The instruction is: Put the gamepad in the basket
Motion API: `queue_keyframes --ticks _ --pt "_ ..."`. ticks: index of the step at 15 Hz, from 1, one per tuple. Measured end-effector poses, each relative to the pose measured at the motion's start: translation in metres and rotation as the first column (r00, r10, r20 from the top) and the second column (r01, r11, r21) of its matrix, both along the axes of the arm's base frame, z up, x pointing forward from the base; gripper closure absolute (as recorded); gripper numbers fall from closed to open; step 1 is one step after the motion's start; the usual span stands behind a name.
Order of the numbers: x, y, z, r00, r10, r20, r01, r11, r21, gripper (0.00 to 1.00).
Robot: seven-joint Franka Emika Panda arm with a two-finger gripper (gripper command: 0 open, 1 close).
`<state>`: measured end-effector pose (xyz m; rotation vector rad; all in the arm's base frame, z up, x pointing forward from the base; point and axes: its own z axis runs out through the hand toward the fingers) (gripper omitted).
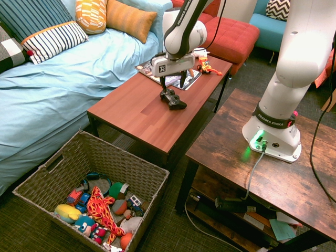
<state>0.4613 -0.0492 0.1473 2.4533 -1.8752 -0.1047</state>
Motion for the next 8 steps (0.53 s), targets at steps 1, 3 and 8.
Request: queue_keyframes --ticks 1,3,8 --pt "0.002 -0.003 -0.008 1.000 -0.008 -0.004 0.008 1.000 -0.001 0.00" --pt "0.007 -0.011 -0.020 1.000 -0.027 -0.012 0.027 1.000 0.001 0.00" --pt "0.010 -0.017 -0.045 0.998 -0.046 -0.036 0.046 0.999 0.005 1.00"
